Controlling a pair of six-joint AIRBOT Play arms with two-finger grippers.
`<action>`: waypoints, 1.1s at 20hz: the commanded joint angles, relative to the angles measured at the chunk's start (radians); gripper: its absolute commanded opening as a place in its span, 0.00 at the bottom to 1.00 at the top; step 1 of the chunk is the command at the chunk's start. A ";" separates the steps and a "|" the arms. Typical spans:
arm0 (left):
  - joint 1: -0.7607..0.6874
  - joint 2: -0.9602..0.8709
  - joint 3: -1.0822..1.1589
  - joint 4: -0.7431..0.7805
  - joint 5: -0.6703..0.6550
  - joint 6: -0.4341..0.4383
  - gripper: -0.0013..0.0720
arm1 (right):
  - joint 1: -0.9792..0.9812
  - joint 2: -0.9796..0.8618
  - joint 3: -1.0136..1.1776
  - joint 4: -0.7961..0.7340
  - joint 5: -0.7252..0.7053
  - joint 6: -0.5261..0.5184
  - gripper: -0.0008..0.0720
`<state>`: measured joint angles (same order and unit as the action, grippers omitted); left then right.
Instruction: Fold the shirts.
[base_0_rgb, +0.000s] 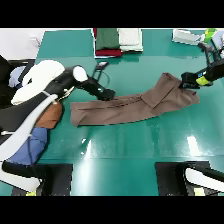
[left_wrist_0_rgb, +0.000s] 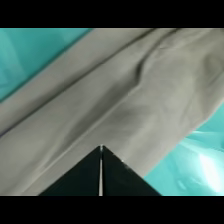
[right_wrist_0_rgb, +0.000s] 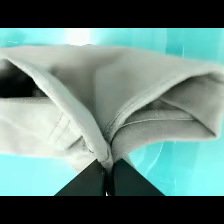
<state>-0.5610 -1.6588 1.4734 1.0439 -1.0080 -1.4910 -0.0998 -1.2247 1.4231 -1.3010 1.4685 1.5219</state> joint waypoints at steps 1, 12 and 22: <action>-0.085 -0.140 0.104 -0.039 0.023 -0.002 0.05 | 0.085 0.043 0.117 0.001 0.060 0.064 0.03; -0.097 -0.193 0.130 0.027 -0.042 -0.006 0.05 | 0.387 -0.075 0.345 0.000 0.078 0.169 0.03; 0.222 0.229 0.129 0.339 -0.241 0.000 0.05 | 0.606 -0.150 0.358 0.001 -0.043 0.227 0.03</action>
<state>-0.4381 -1.5566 1.6016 1.2854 -1.1858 -1.4952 0.4286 -1.3457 1.7782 -1.3006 1.4803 1.7298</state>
